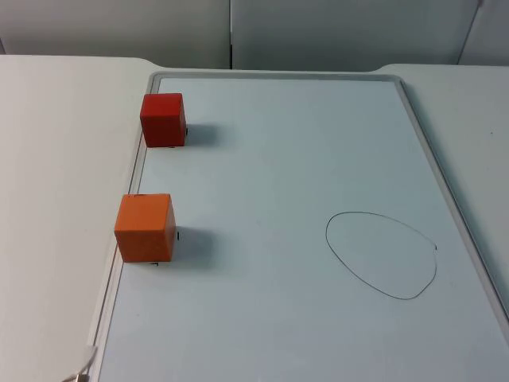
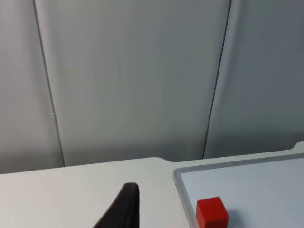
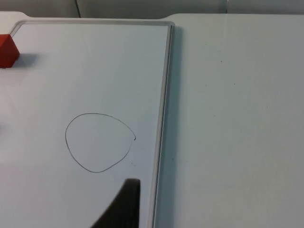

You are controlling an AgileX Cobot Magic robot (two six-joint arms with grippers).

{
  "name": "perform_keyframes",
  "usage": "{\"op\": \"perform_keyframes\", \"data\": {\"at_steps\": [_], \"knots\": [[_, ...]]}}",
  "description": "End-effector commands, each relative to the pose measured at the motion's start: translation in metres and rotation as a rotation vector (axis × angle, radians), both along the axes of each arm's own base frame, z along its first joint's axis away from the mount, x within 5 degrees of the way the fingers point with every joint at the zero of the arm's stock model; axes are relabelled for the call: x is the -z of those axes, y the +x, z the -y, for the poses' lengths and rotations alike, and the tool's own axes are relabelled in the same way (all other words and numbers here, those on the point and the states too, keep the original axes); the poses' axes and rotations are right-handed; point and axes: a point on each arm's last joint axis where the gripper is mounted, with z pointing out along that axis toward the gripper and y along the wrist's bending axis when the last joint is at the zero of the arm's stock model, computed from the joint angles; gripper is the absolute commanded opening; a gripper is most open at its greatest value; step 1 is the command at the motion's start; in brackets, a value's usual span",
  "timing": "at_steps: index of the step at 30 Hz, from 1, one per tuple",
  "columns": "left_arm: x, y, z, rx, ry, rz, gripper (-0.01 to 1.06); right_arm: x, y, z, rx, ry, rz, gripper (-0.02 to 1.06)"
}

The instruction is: Pick up one cube with the left hand and another cube with the right hand. First place the cube in the right hand at the target position, then stack the cube in the left hand on top.

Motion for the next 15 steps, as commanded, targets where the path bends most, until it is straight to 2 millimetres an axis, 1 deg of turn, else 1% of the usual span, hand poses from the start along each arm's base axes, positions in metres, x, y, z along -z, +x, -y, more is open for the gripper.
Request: {"op": "perform_keyframes", "data": {"at_steps": [1,3,5,6,8,10,11,12,13,15], "knots": [[-0.011,0.031,0.006,0.046,-0.007,-0.004,1.04,0.002,0.0,0.0,0.008,0.0,0.002,1.05],[-0.013,0.065,0.011,0.085,-0.014,-0.046,1.04,0.002,0.0,0.0,0.008,0.0,0.002,1.05],[-0.014,0.095,0.016,0.106,-0.049,-0.09,1.04,0.002,0.0,0.0,0.008,0.0,0.002,1.05],[-0.014,0.095,0.016,0.106,-0.049,-0.09,1.04,0.002,0.0,0.0,0.008,0.0,0.002,1.05],[-0.01,0.124,0.019,0.125,-0.079,-0.139,1.04,0.002,0.0,0.0,0.008,0.0,0.002,1.05],[-0.002,0.153,0.029,0.152,-0.087,-0.186,1.04,0.002,0.0,0.0,0.008,0.0,0.002,1.05],[-0.002,0.153,0.029,0.152,-0.087,-0.186,1.04,0.002,0.0,0.0,0.008,0.0,0.002,1.05],[0.006,0.167,0.037,0.176,-0.084,-0.22,1.04,0.002,0.0,0.0,0.008,0.0,0.002,1.05],[0.009,0.178,0.046,0.202,-0.078,-0.234,1.04,0.002,0.0,0.0,0.008,0.0,0.002,1.05],[0.025,0.205,0.067,0.241,-0.068,-0.29,1.04,0.002,0.0,0.0,0.008,0.0,0.002,1.05]]}}
